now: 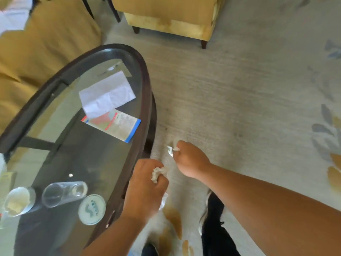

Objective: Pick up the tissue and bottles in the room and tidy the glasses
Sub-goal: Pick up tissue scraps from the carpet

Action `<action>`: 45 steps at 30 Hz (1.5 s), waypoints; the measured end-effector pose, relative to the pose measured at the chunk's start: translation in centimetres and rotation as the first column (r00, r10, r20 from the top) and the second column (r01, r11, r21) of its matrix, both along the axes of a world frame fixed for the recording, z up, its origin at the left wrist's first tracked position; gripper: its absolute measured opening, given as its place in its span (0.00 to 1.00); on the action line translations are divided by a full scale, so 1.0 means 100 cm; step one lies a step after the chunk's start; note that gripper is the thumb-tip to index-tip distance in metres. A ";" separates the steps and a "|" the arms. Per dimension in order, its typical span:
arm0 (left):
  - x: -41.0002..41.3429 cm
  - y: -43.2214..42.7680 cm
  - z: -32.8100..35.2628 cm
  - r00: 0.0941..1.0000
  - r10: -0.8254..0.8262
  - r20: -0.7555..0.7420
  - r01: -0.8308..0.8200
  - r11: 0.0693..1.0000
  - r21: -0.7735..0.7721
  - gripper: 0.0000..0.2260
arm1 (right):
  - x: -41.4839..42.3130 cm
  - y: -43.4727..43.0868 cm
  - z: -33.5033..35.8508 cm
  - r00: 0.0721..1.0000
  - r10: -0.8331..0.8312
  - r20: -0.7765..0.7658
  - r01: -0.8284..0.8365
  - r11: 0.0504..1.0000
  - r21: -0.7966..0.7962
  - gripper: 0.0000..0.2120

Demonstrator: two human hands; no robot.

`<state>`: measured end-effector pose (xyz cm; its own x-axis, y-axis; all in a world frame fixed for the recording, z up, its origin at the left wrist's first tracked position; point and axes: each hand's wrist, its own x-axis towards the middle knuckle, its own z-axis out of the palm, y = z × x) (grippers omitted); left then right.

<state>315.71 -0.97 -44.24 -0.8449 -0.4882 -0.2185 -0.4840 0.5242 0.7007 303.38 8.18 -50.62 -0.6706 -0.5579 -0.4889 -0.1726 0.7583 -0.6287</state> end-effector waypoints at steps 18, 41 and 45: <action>-0.105 -0.015 -0.025 0.999 0.047 -0.012 -0.046 0.997 0.056 0.08 | -0.094 -0.020 -0.019 0.990 0.142 0.023 -0.144 0.987 0.077 0.14; -0.153 -0.023 -0.225 0.966 0.235 0.110 -0.244 0.966 0.084 0.08 | -0.110 -0.045 -0.273 0.922 0.377 0.090 -0.387 0.911 0.146 0.18; -0.149 -0.025 -0.265 0.958 0.271 0.097 -0.279 0.957 0.076 0.09 | -0.112 -0.049 -0.302 0.911 0.399 0.104 -0.412 0.882 0.227 0.19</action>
<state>300.81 -3.51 -70.78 -0.6571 -0.6747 -0.3361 -0.6603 0.3002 0.6884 292.19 3.29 -80.81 -0.3805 -0.6379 -0.6695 -0.4692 0.7571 -0.4546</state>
